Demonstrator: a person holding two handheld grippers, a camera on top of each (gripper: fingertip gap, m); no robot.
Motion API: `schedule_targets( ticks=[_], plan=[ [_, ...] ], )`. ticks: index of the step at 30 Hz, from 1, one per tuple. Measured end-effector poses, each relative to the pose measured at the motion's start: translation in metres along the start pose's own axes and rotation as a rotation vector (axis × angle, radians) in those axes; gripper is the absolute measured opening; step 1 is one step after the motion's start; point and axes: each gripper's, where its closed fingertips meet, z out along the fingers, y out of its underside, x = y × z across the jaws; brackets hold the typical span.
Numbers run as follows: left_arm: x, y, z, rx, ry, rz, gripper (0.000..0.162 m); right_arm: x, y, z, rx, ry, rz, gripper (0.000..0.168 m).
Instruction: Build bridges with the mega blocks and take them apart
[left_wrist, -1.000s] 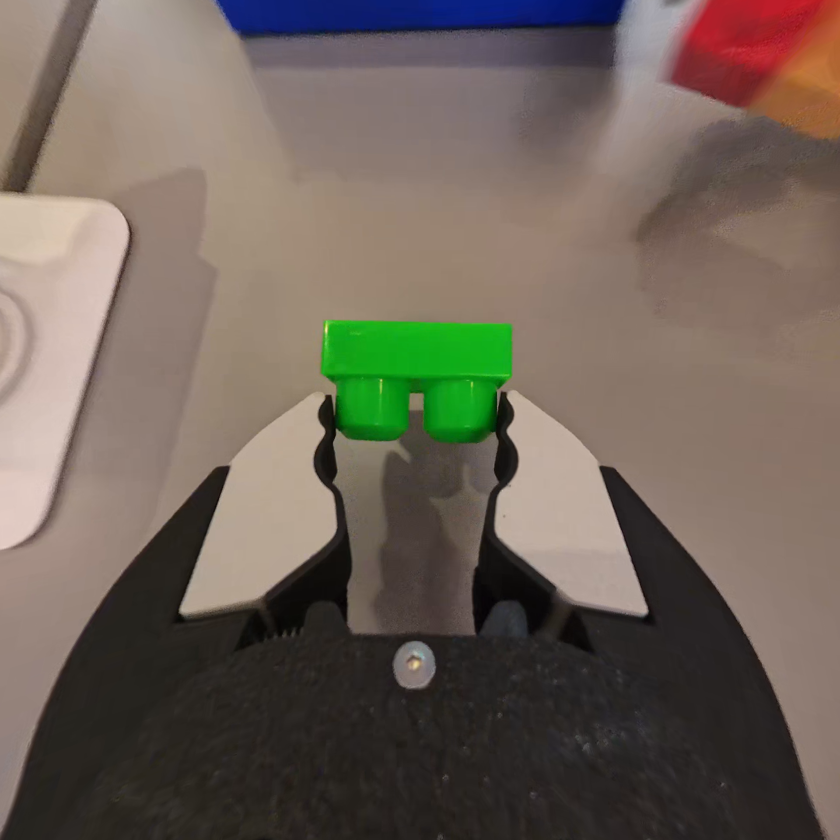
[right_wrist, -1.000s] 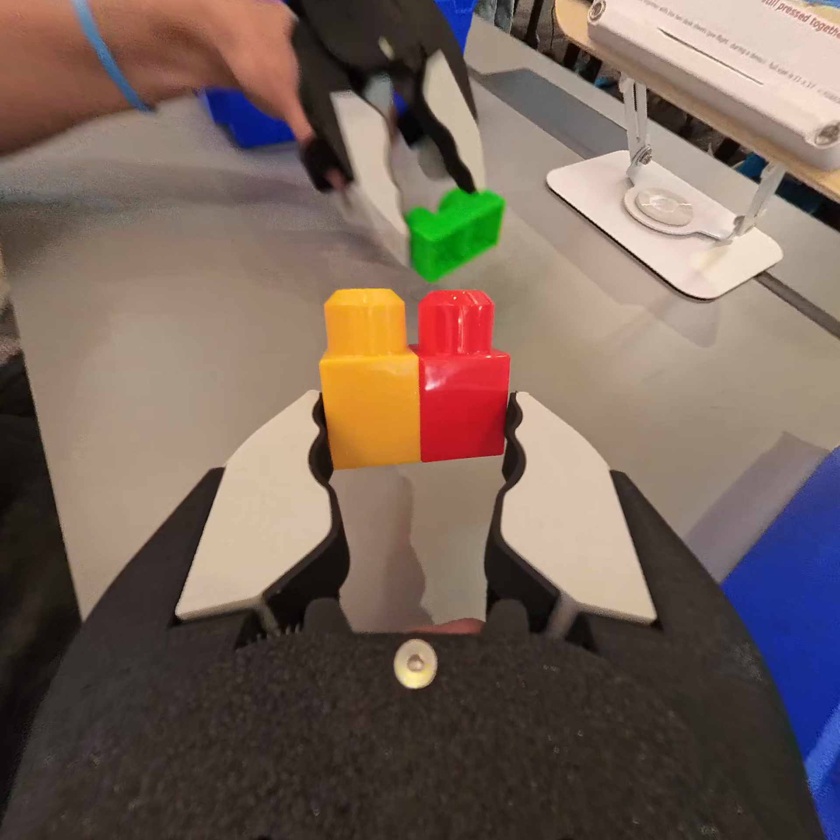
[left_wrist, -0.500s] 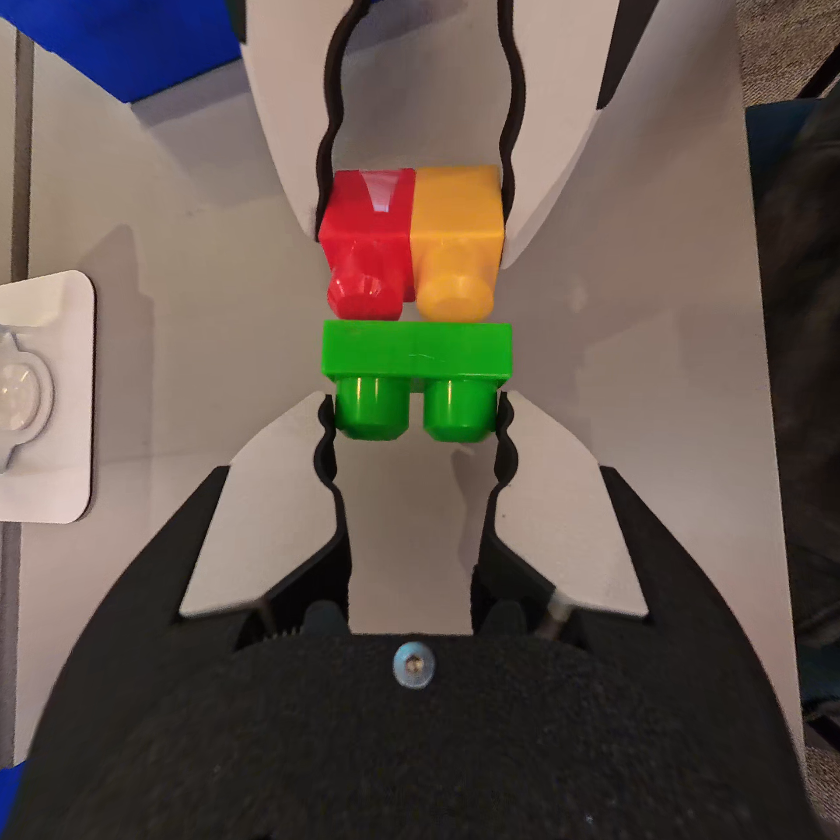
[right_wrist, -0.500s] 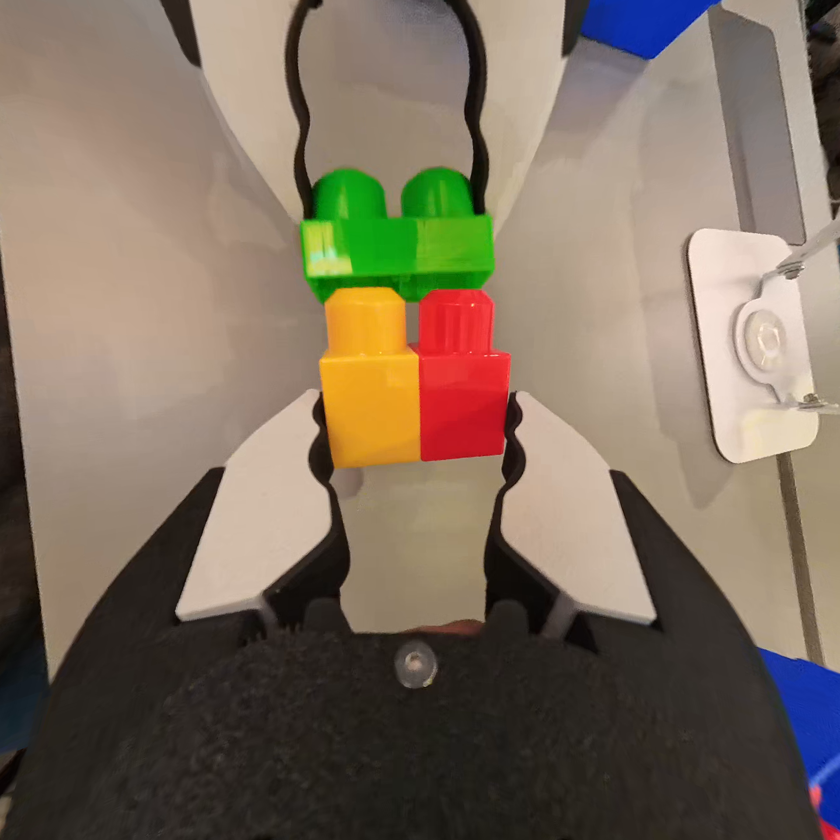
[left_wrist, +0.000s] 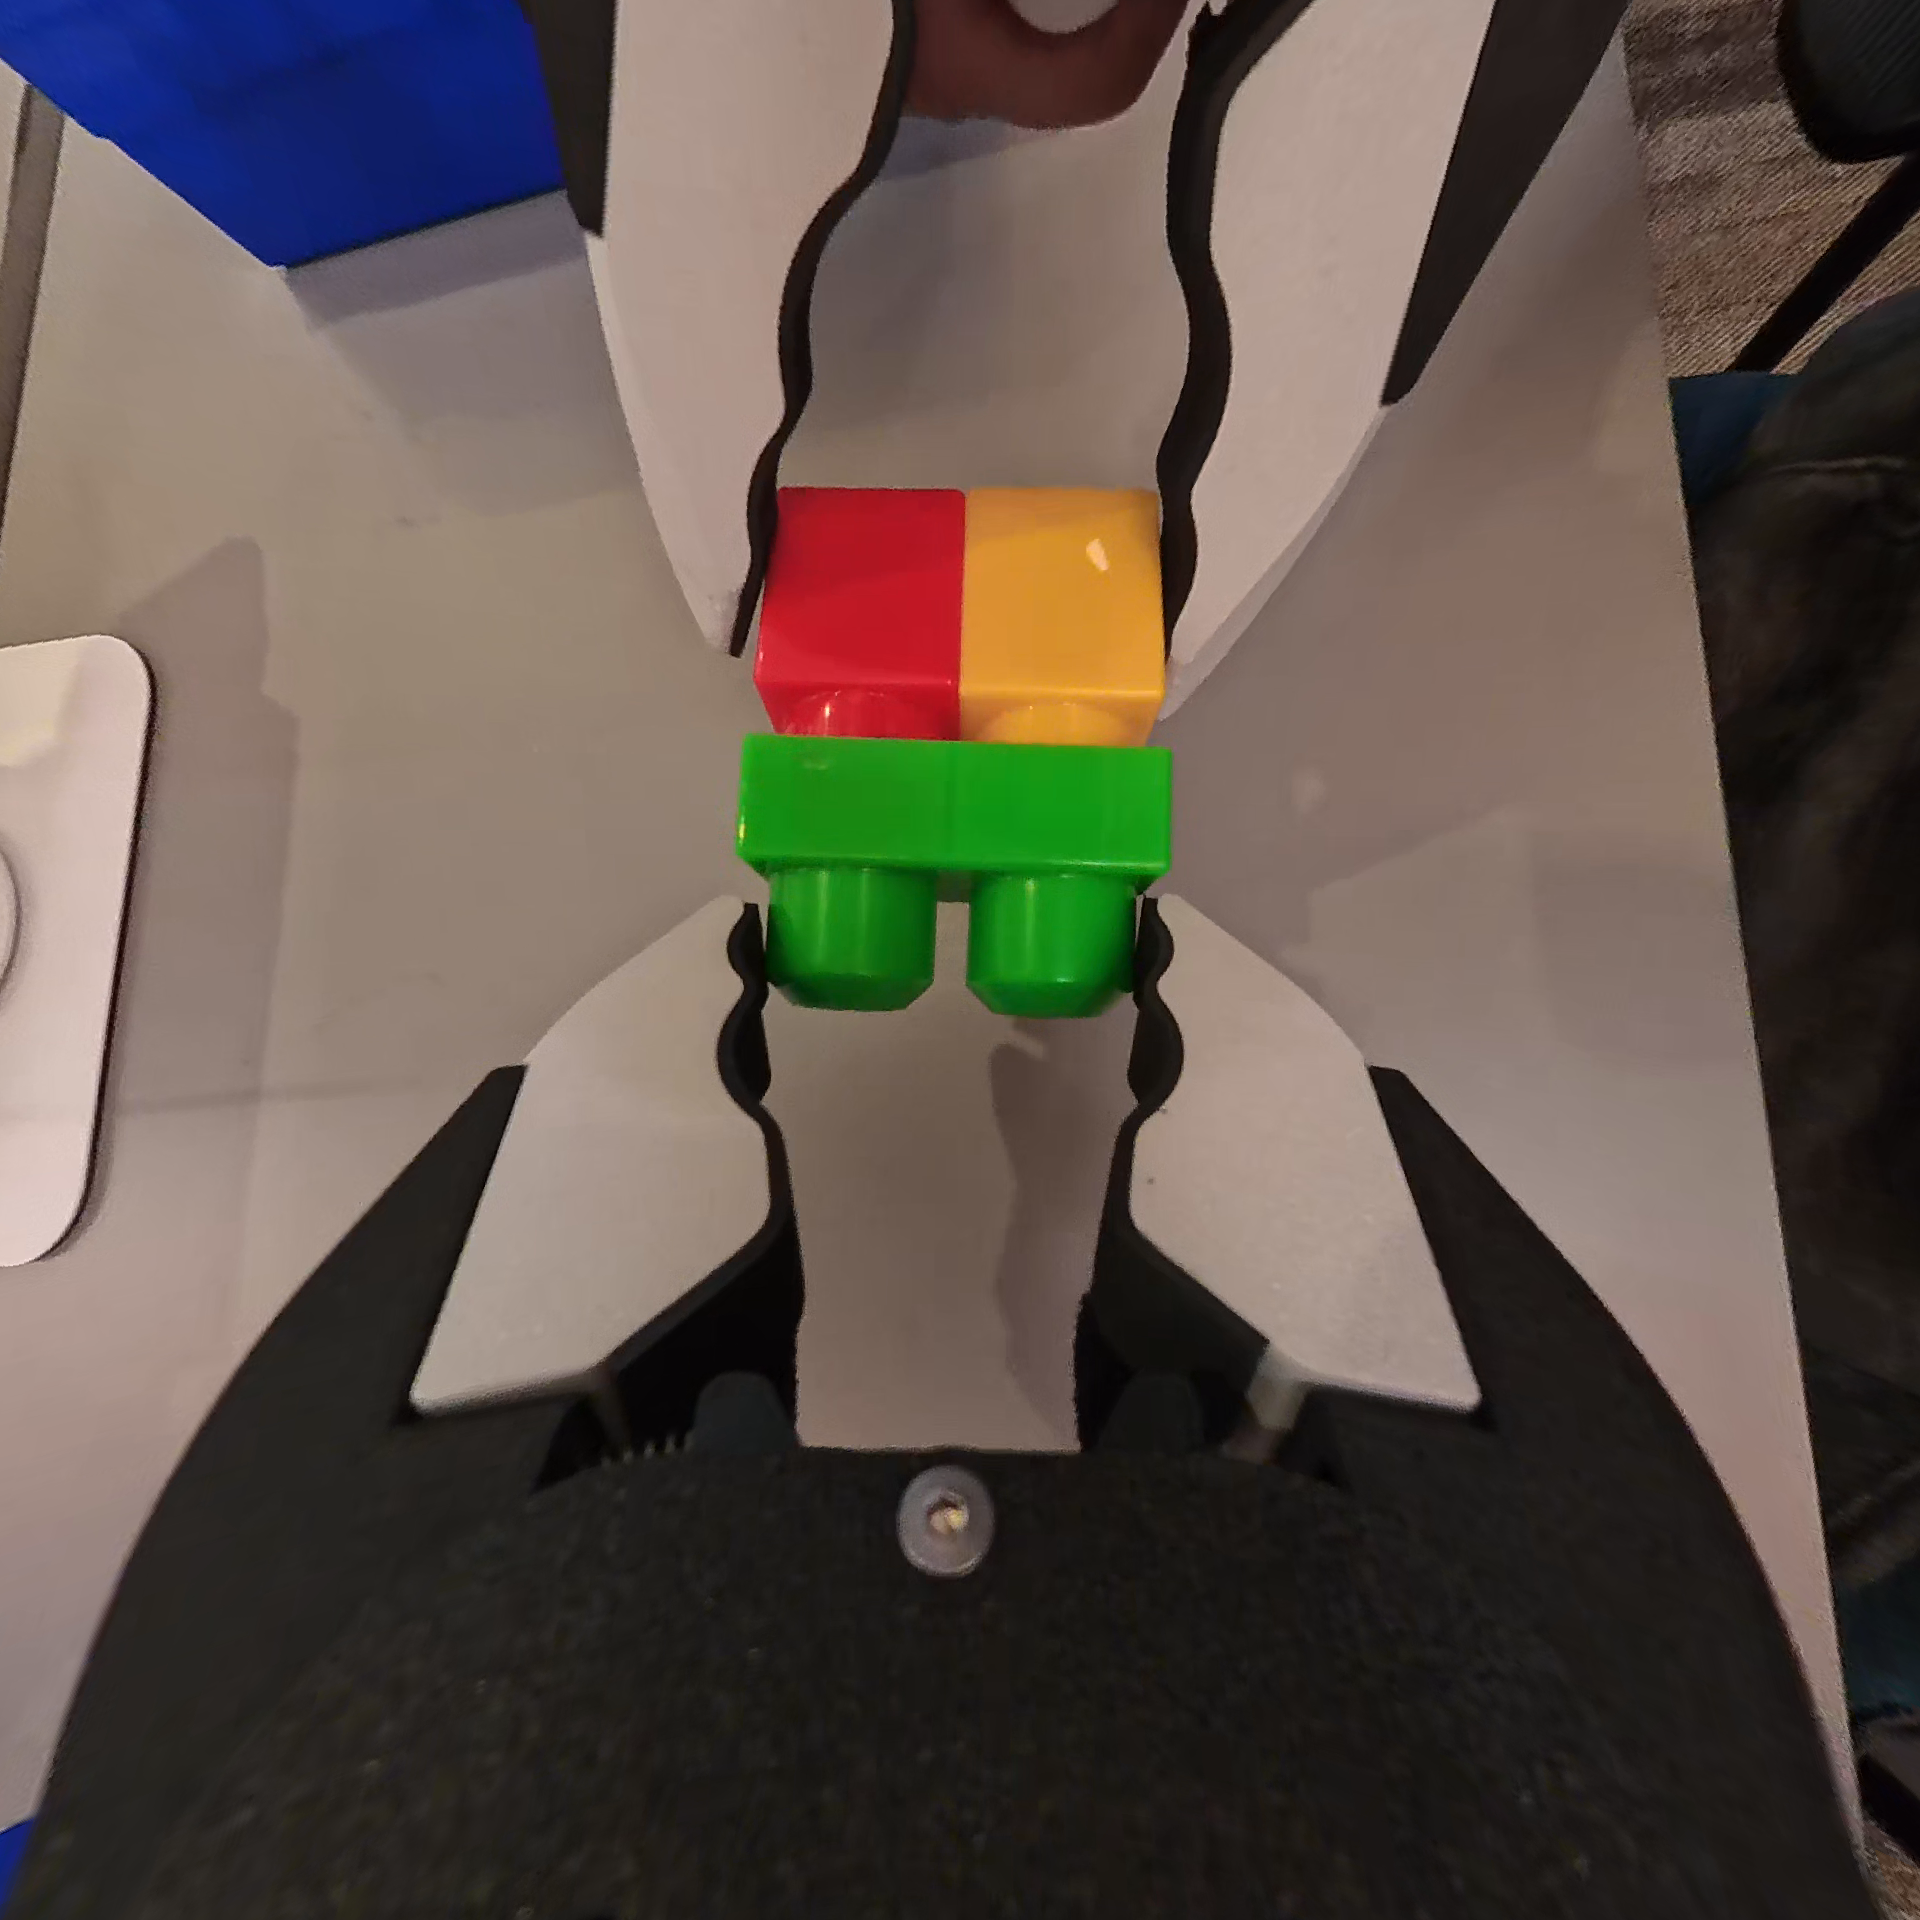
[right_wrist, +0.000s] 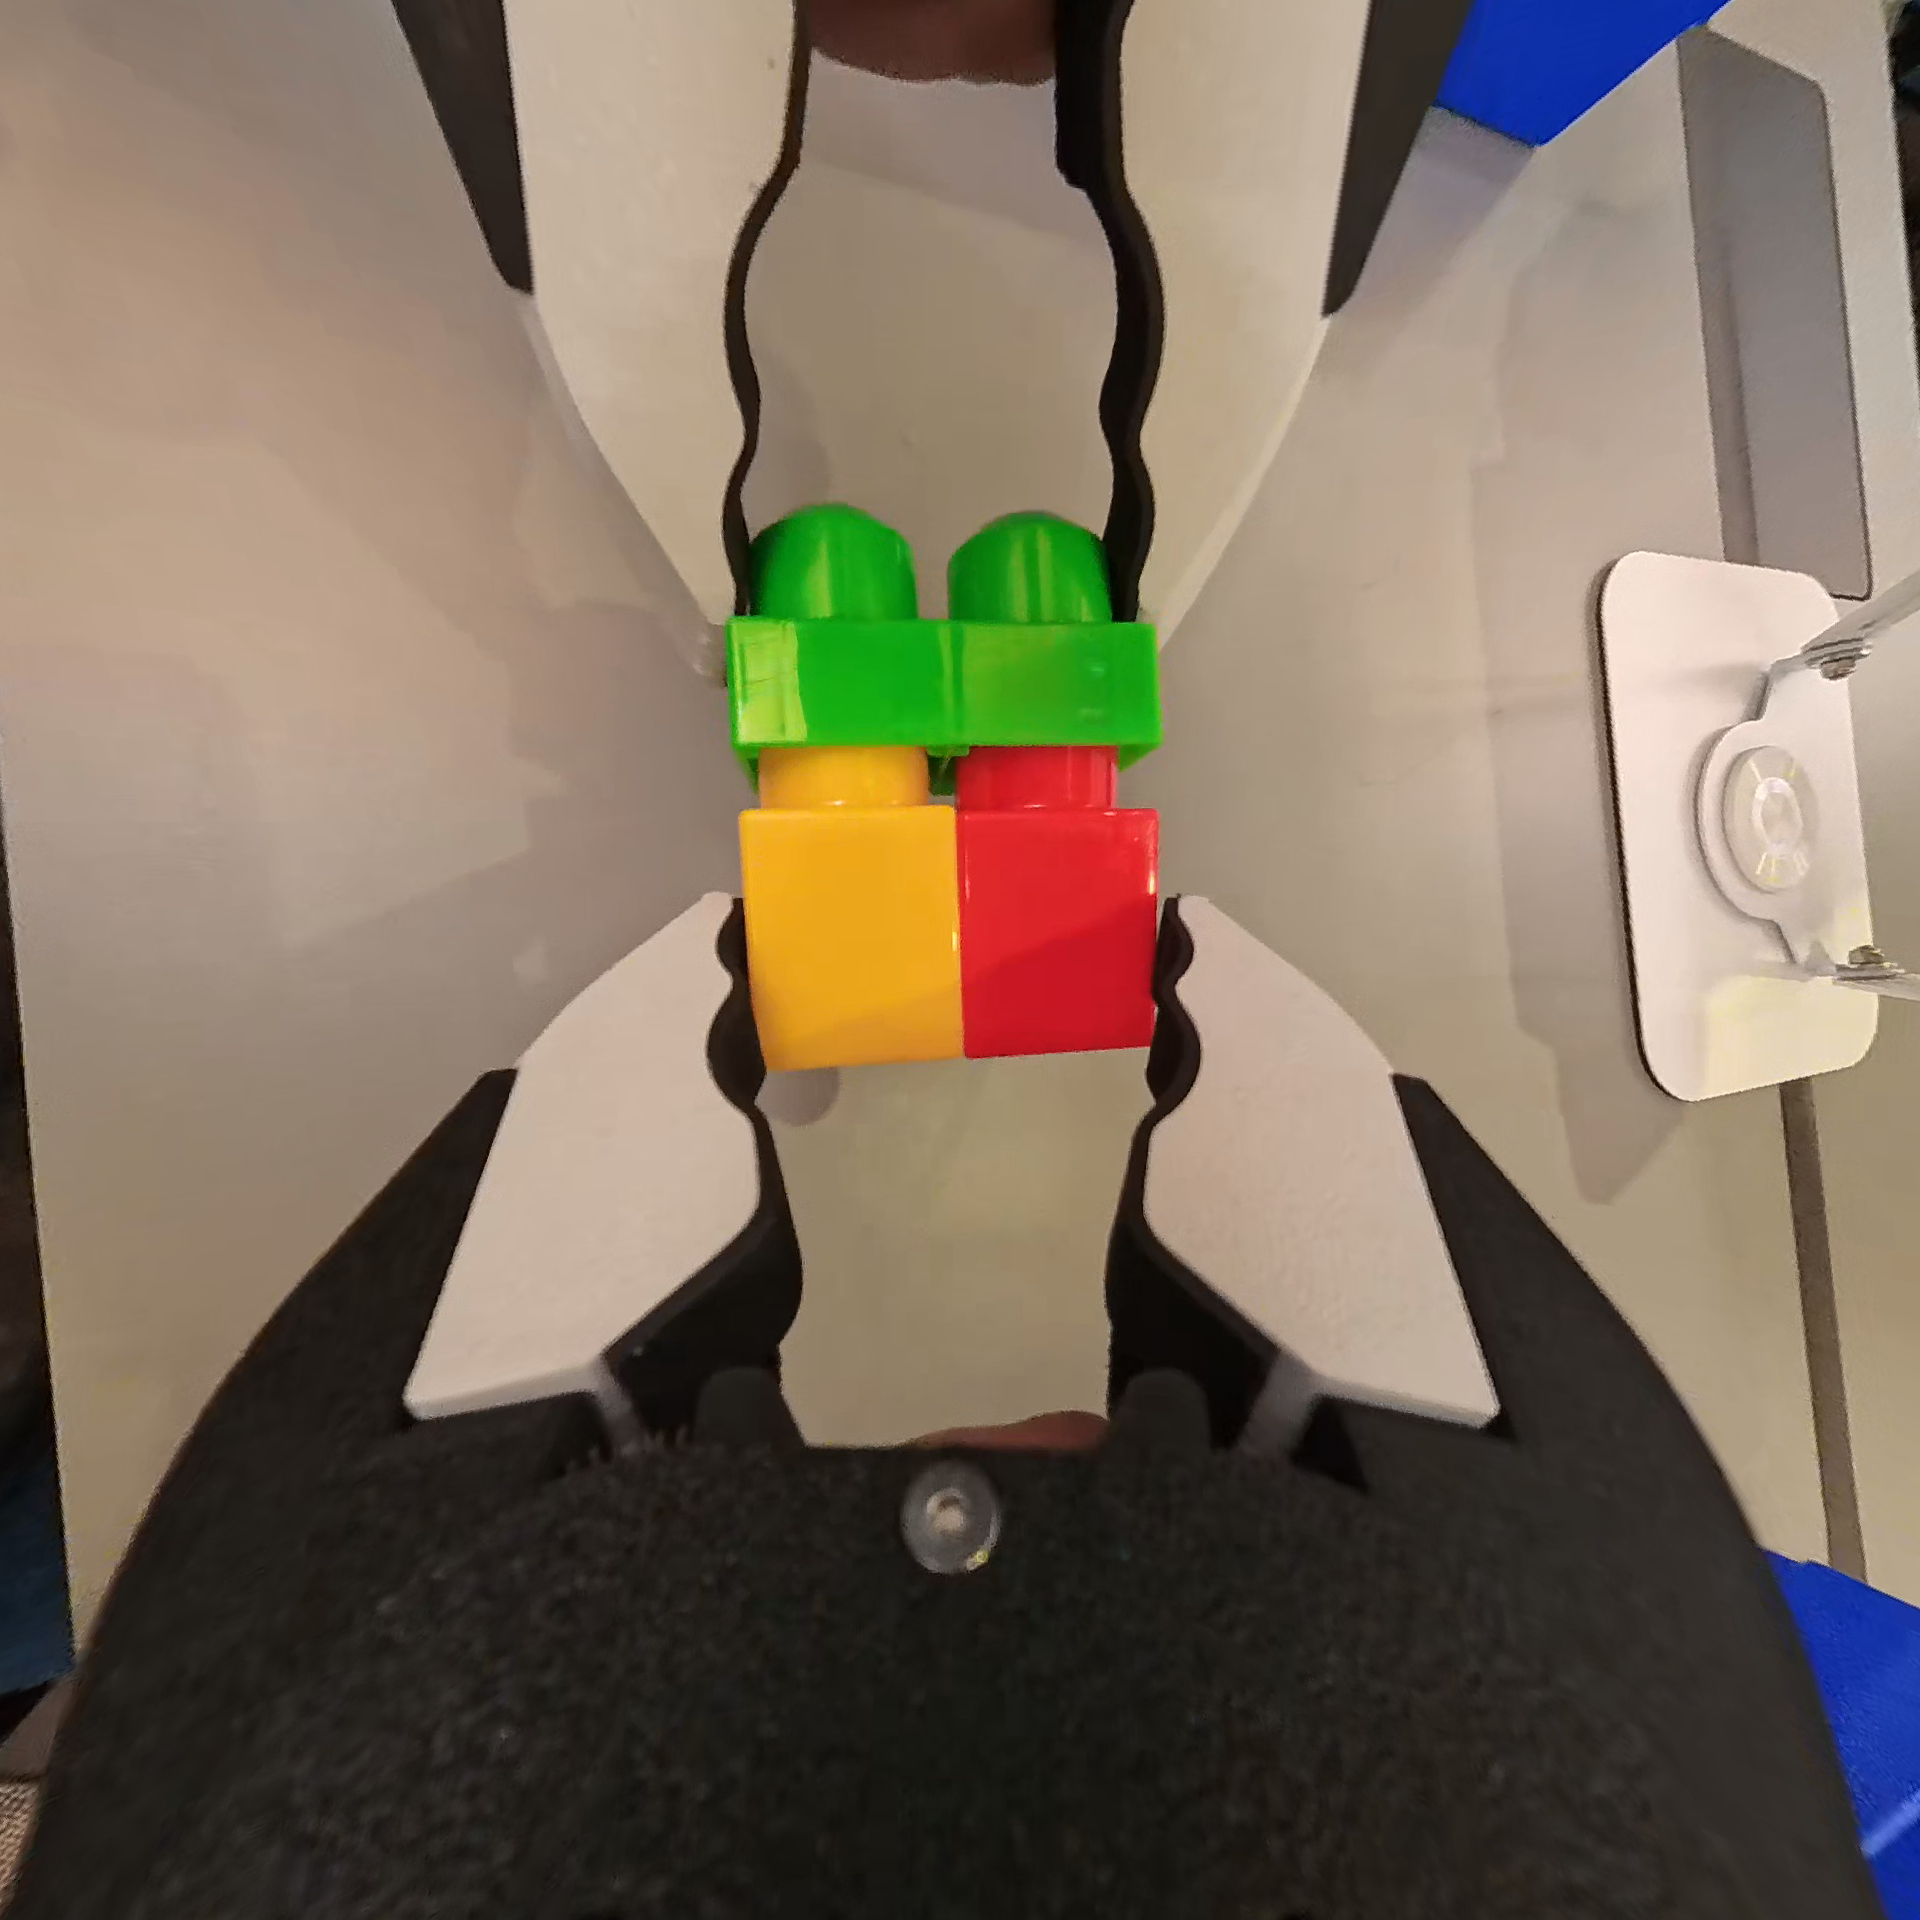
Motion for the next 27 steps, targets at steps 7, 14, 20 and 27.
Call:
schedule_targets(
  ticks=[7,14,20,27],
  plan=[
    [-0.002,0.001,0.012,-0.009,0.016,-0.018,0.067,0.001,0.010,0.011,-0.026,0.012,-0.007,0.073],
    [0.004,0.006,0.030,0.045,0.070,-0.069,0.066,-0.002,0.002,0.005,0.084,-0.021,0.019,0.073],
    [0.002,0.002,0.036,0.098,0.029,-0.085,0.067,0.002,0.009,0.004,0.166,-0.038,-0.004,0.073],
    [-0.004,-0.006,0.023,0.167,-0.084,-0.063,0.067,0.013,-0.003,-0.014,0.295,0.009,-0.054,0.079]
  ],
)
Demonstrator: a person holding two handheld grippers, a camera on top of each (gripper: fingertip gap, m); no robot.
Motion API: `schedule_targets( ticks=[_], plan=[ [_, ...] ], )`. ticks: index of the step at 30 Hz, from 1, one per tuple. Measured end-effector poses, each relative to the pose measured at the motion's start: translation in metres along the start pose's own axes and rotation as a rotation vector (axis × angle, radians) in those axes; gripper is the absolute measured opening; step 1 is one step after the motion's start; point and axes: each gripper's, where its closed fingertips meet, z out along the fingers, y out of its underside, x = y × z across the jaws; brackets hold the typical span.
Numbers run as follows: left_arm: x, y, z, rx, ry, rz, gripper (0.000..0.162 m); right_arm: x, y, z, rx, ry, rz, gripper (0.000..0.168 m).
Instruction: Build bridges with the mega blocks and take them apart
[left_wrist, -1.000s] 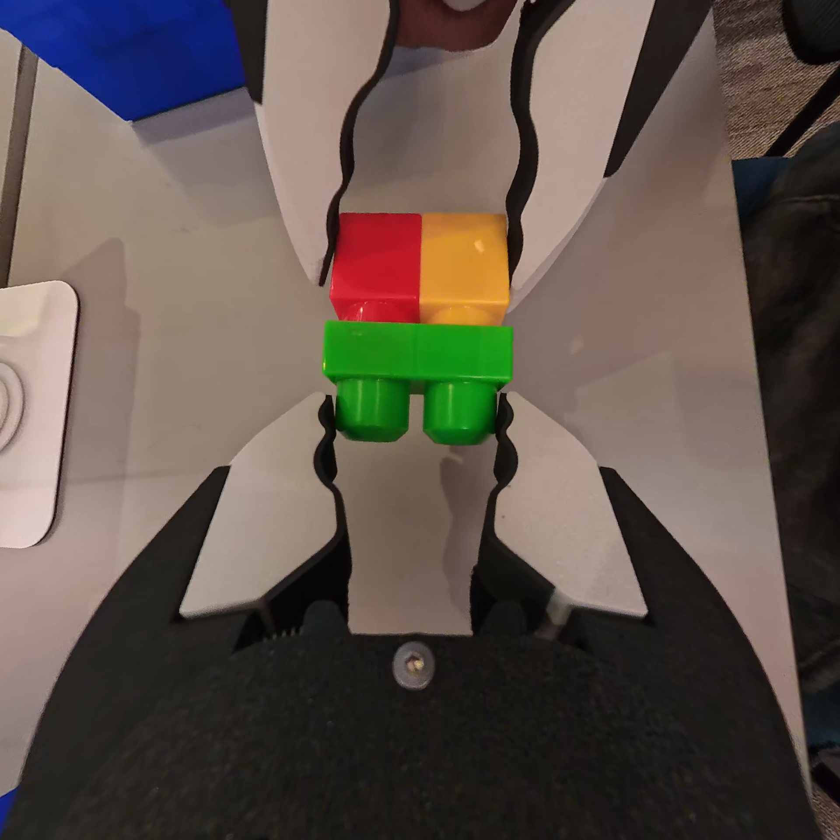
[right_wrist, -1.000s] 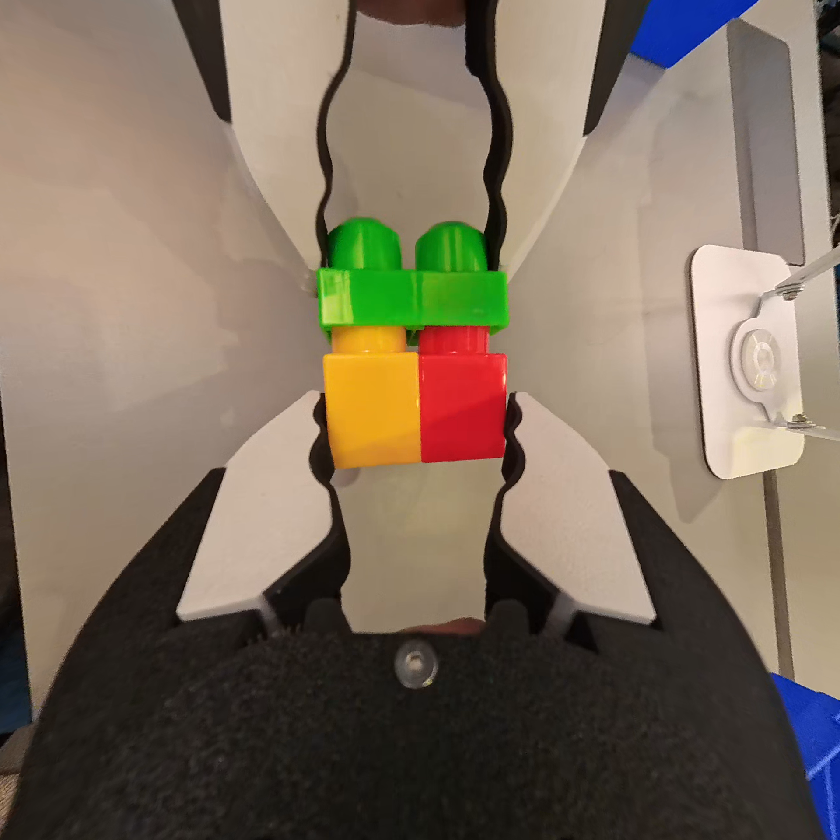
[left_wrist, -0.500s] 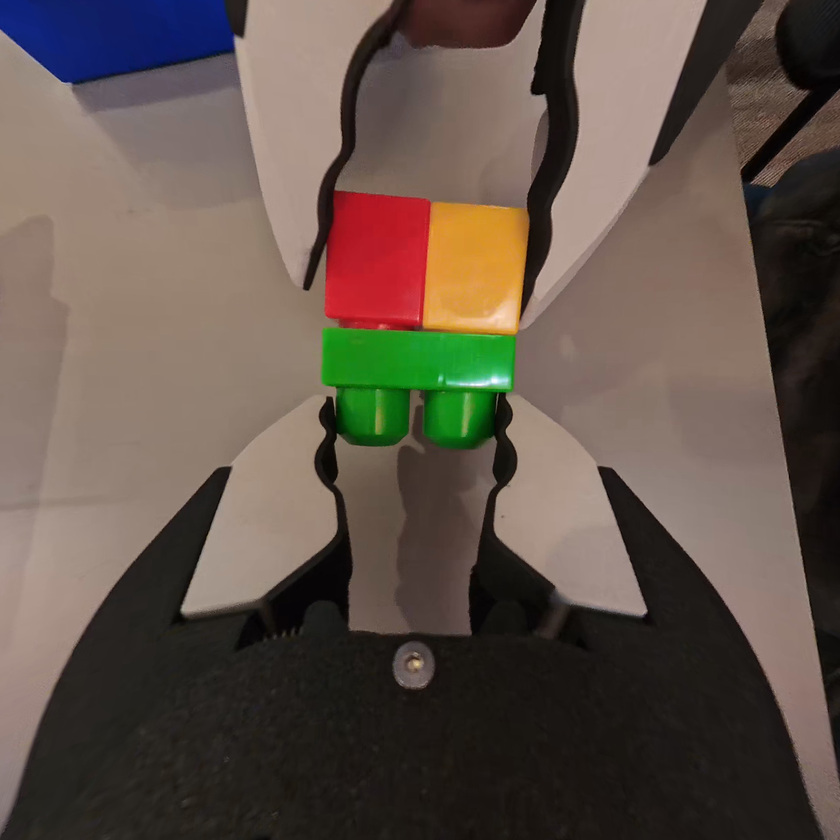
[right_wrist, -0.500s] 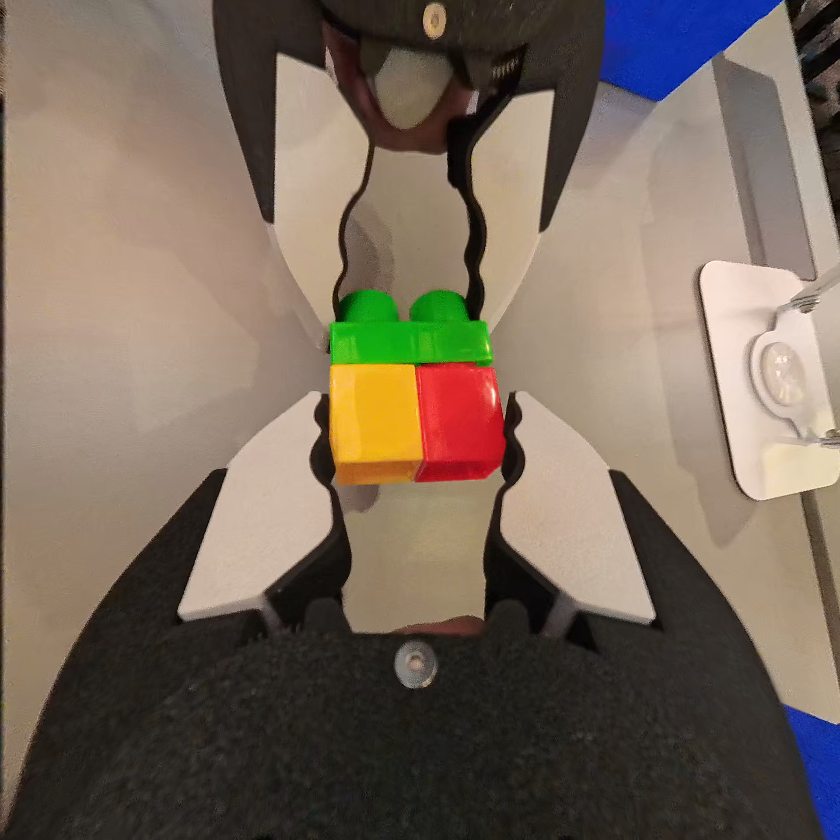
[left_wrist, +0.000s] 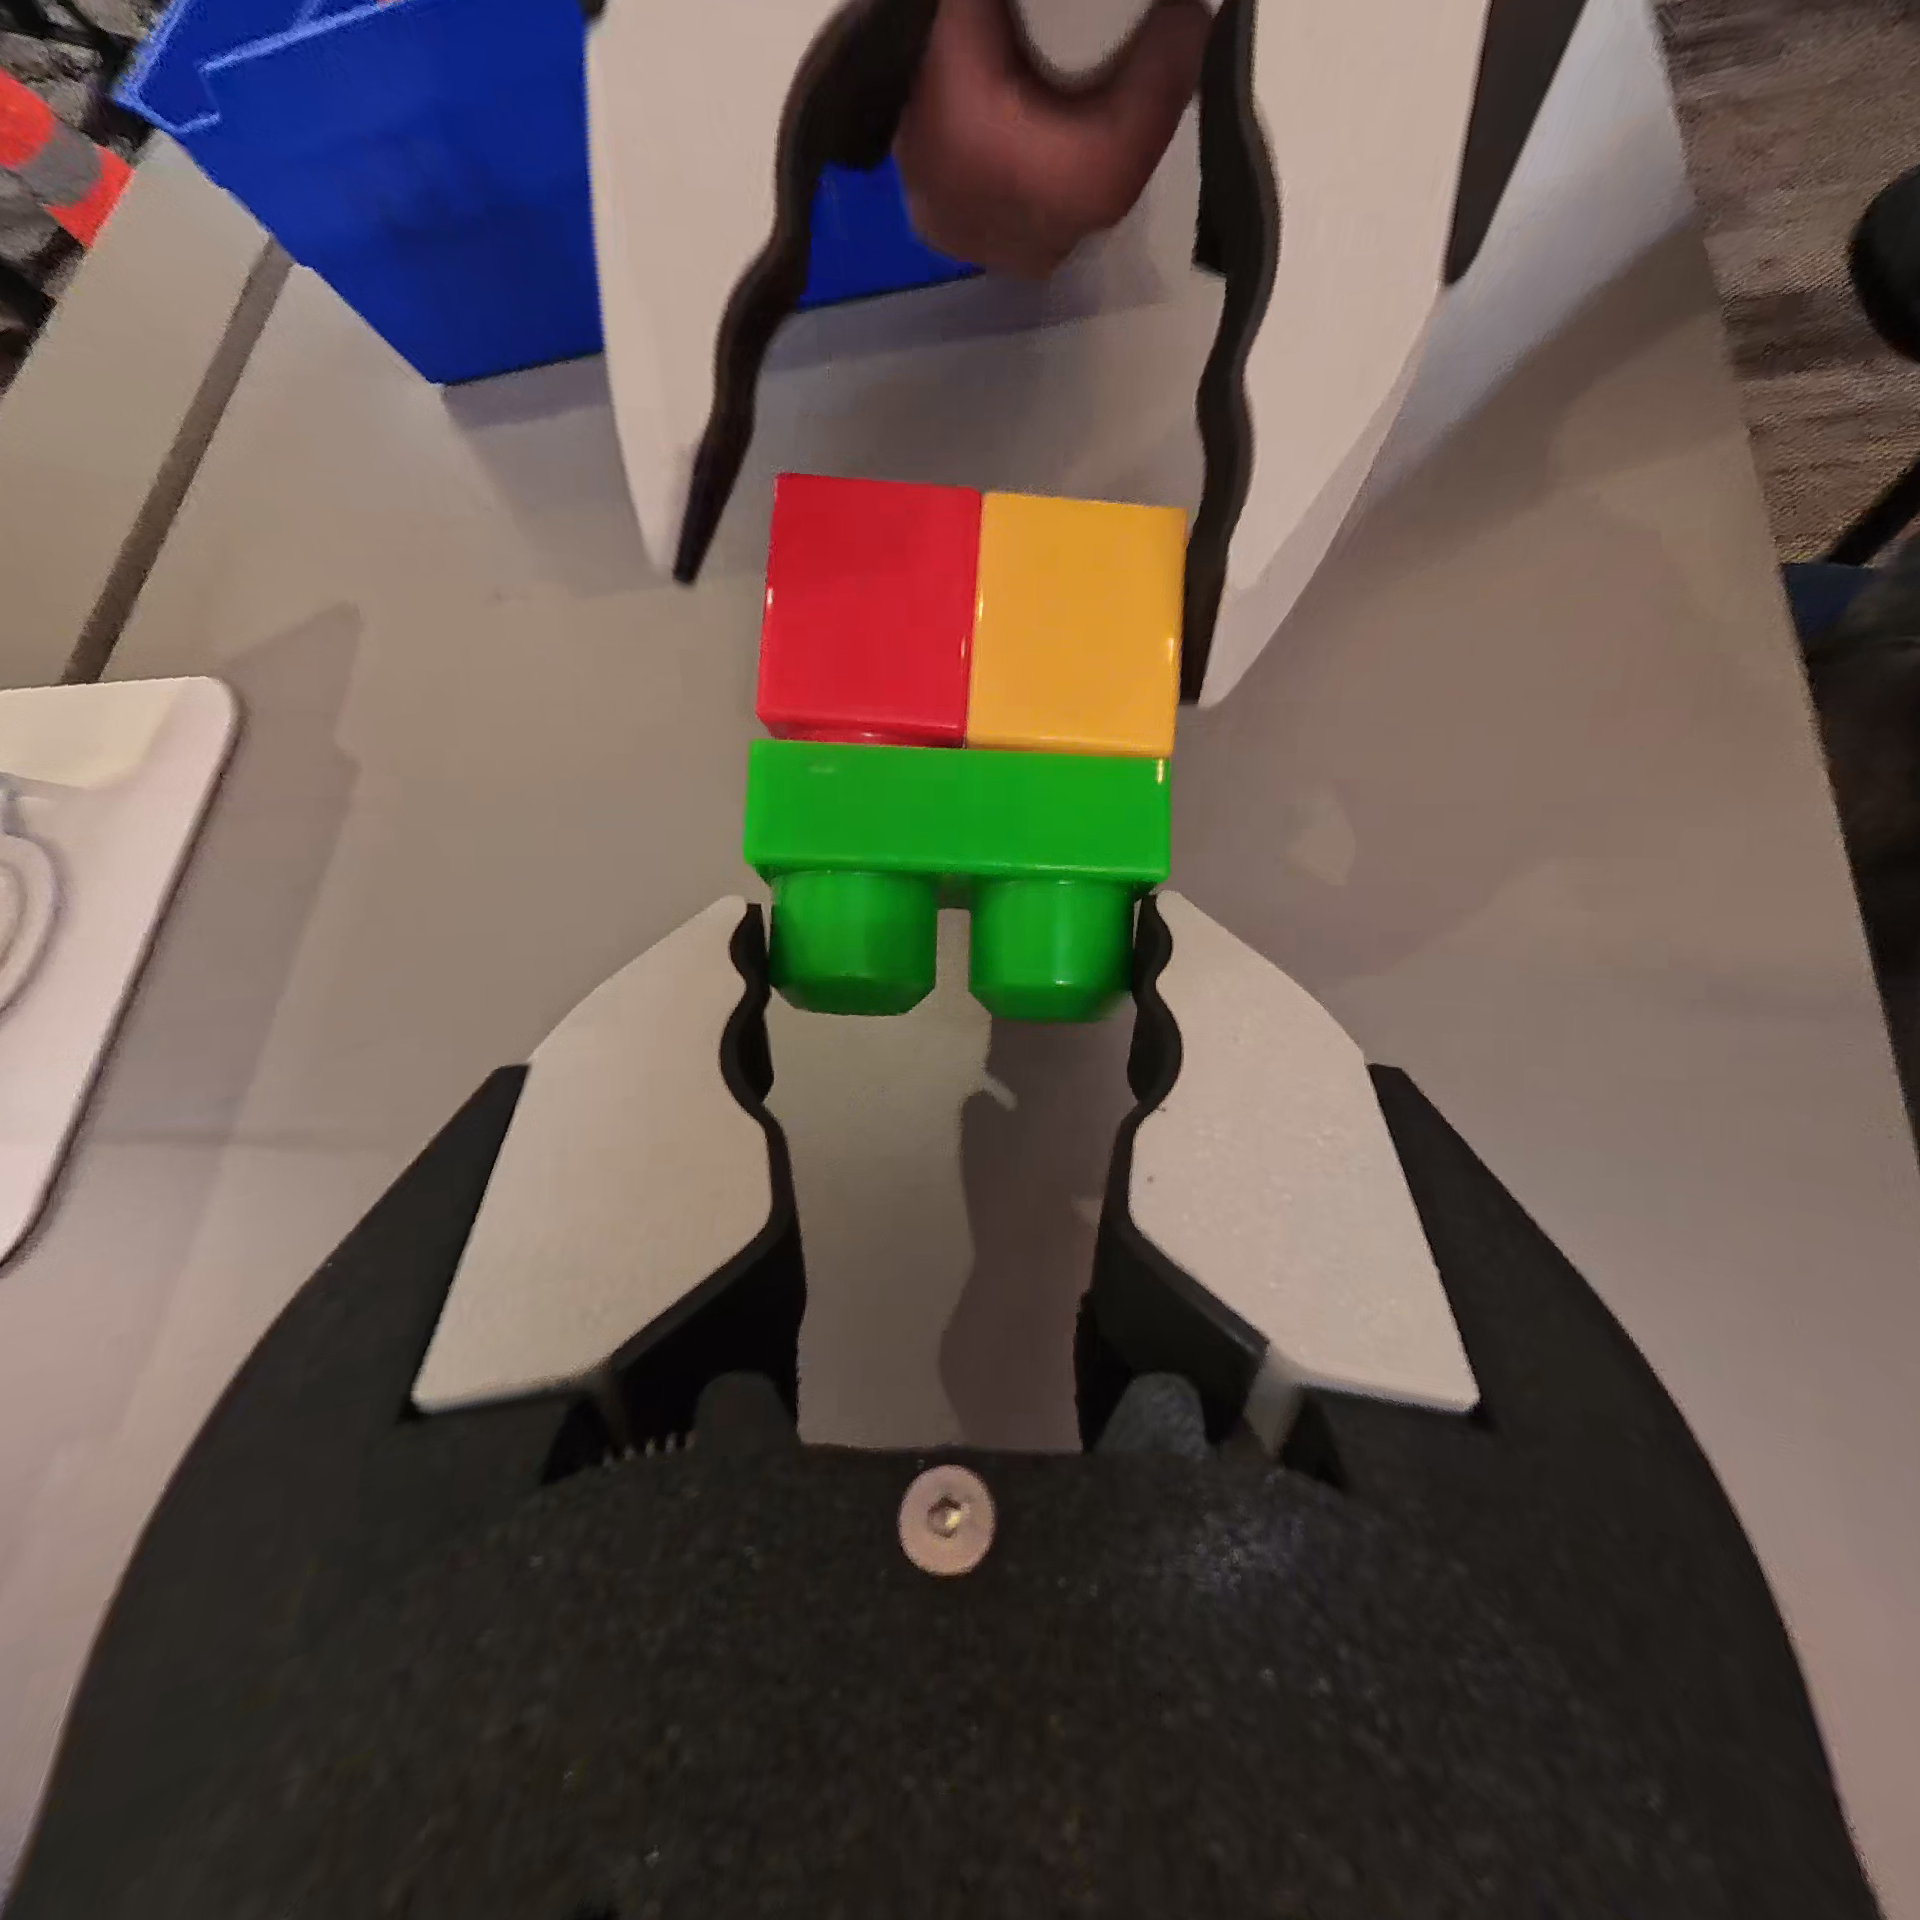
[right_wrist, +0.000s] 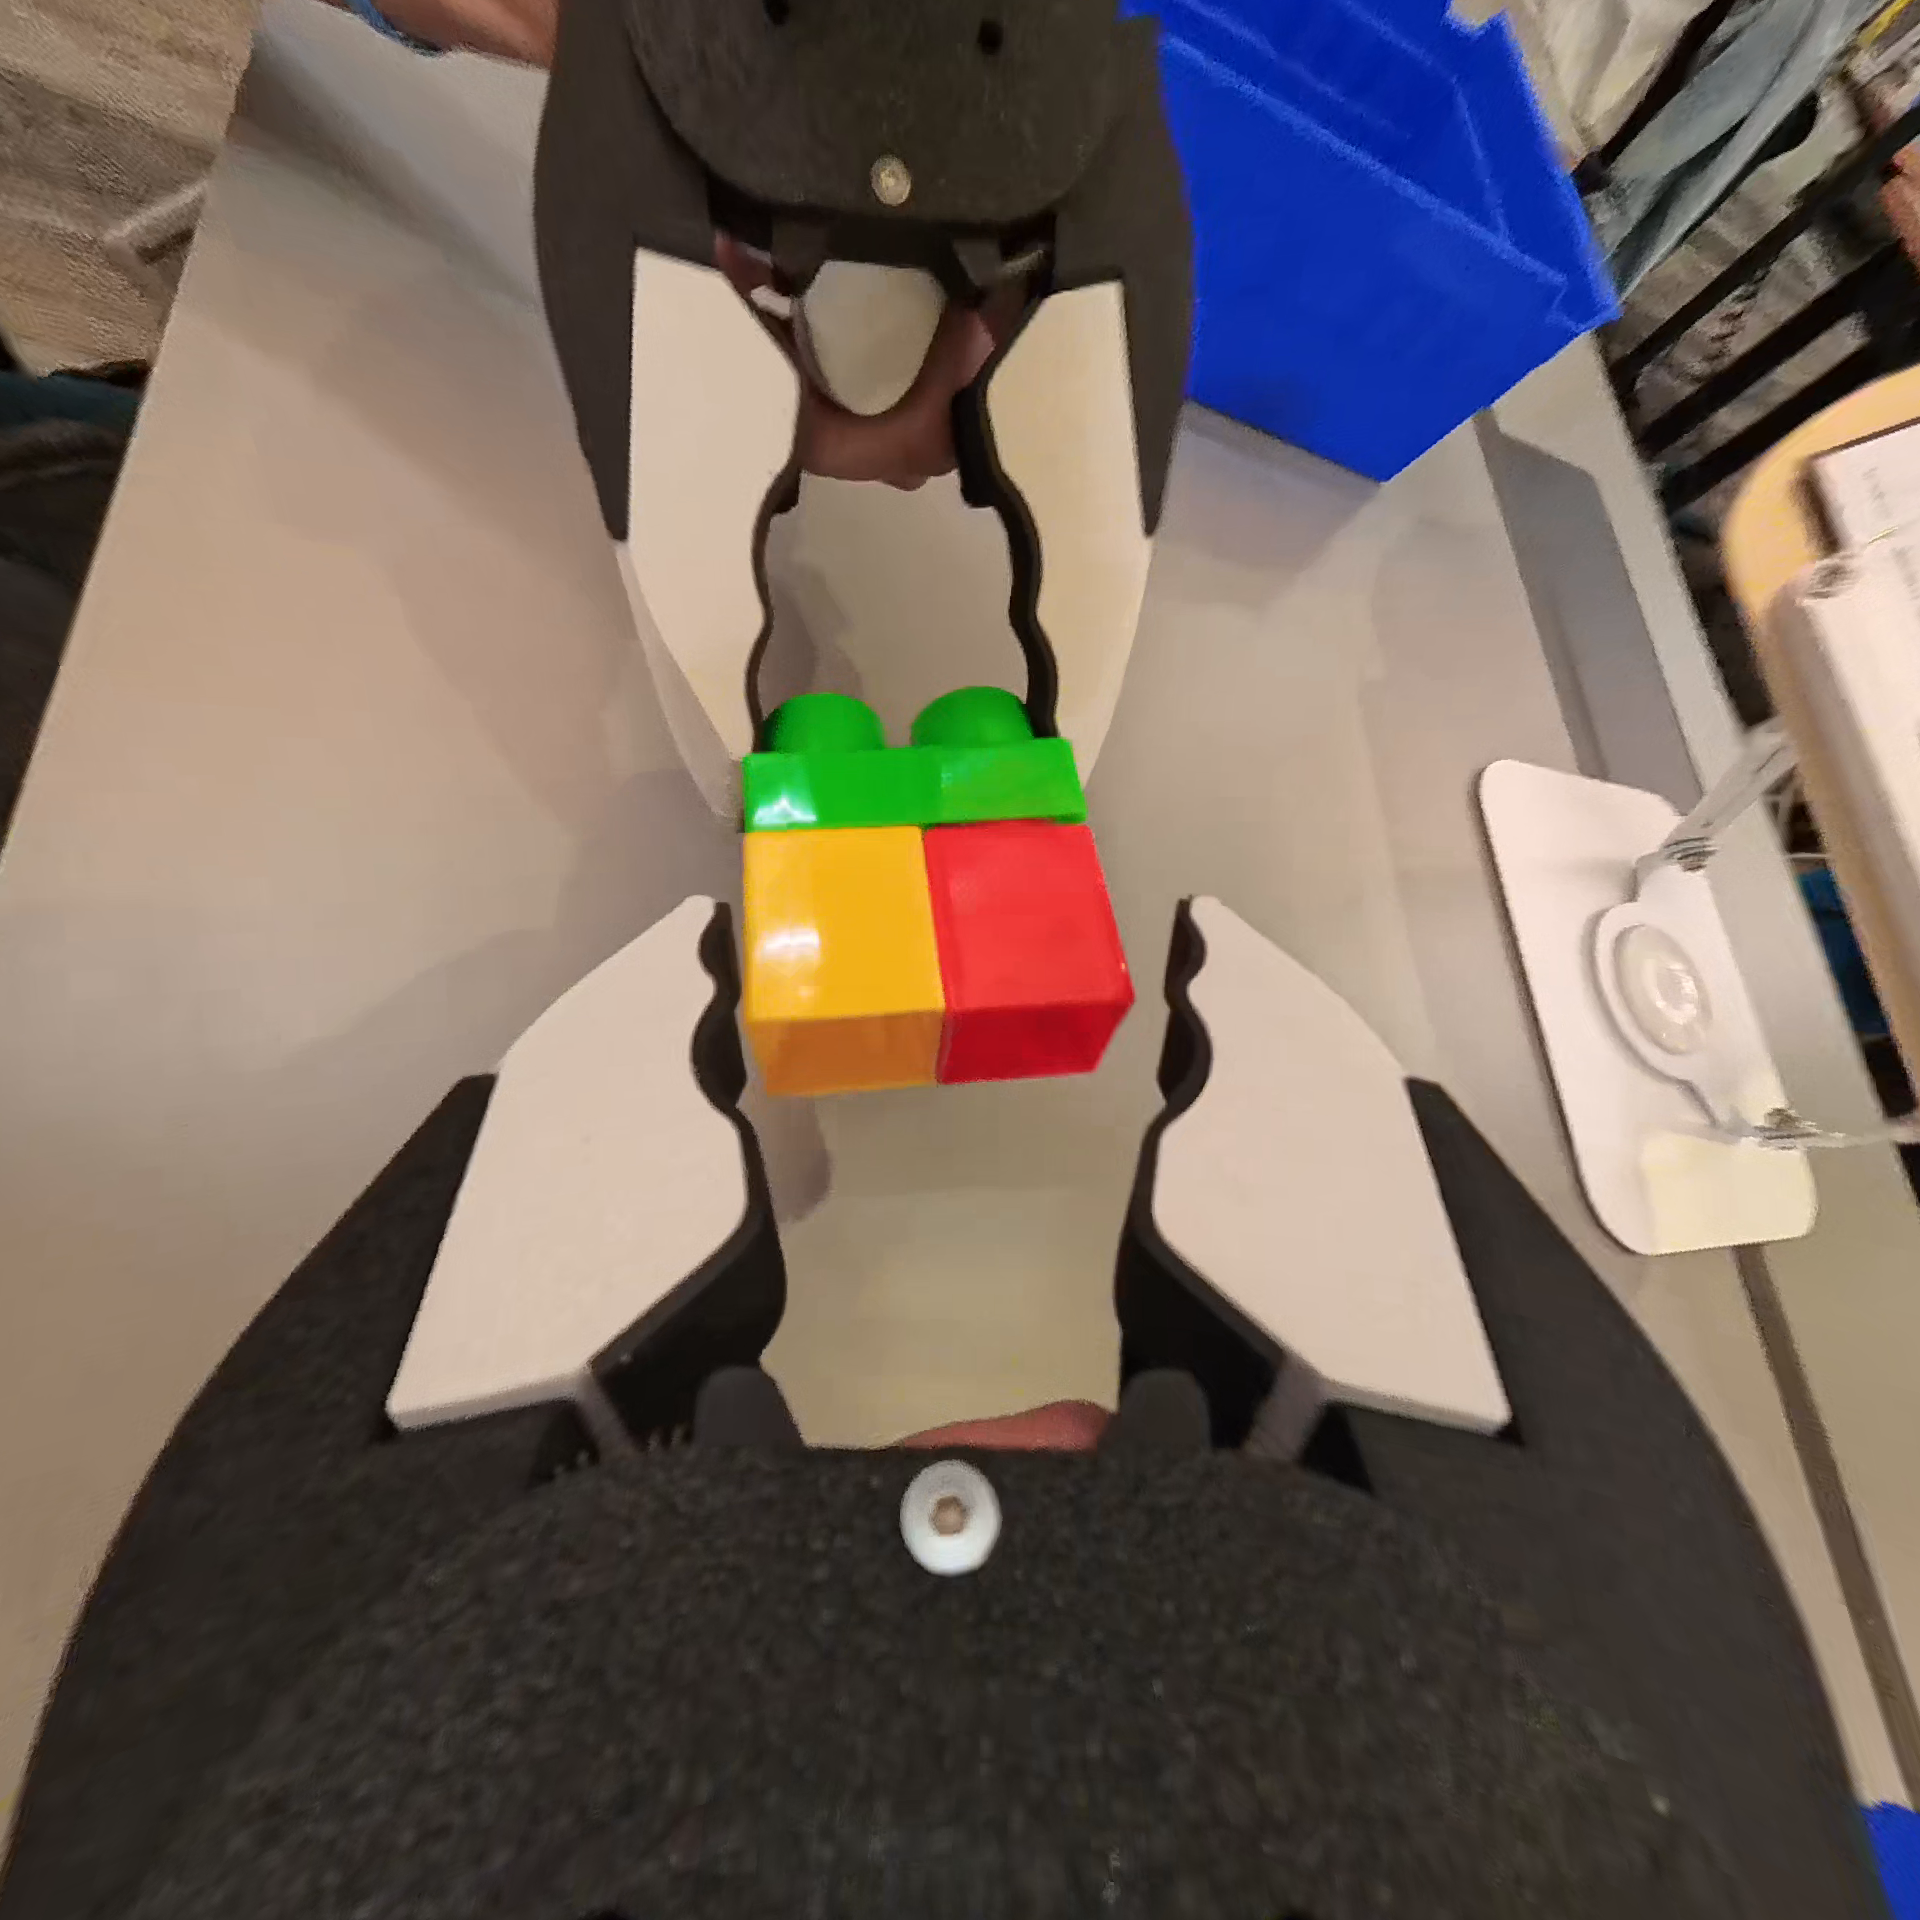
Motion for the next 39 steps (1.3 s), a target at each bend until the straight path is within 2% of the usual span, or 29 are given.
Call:
schedule_targets(
  ticks=[3,6,8,10,11,13,16,34,39],
  plan=[
    [-0.004,0.001,-0.008,0.011,-0.068,0.025,0.067,0.009,-0.004,-0.017,0.087,0.033,0.113,0.078],
    [-0.007,-0.001,-0.019,0.028,-0.132,0.055,0.067,0.024,-0.004,-0.023,0.265,0.009,0.533,0.079],
    [-0.009,0.000,-0.022,0.009,-0.180,0.098,0.067,0.025,-0.006,-0.020,0.395,-0.134,0.864,0.080],
    [-0.008,0.000,-0.022,-0.021,-0.212,0.147,0.067,0.024,-0.010,-0.015,0.473,-0.228,1.044,0.073],
    [-0.007,0.000,-0.020,-0.033,-0.216,0.161,0.067,0.022,-0.013,-0.012,0.490,-0.261,1.074,0.075],
    [-0.005,-0.001,-0.018,-0.042,-0.218,0.178,0.067,0.019,-0.006,-0.001,0.442,-0.261,1.135,0.059],
    [-0.006,-0.002,-0.018,-0.051,-0.228,0.182,0.067,0.016,-0.003,0.003,0.465,-0.312,1.188,0.037],
    [-0.001,0.009,-0.009,-0.063,-0.178,0.153,0.066,0.011,0.002,0.016,0.488,-0.366,1.273,0.034],
    [-0.006,0.000,-0.011,0.029,-0.182,0.109,0.067,0.021,-0.004,0.008,0.542,-0.340,1.249,0.035]
  ],
)
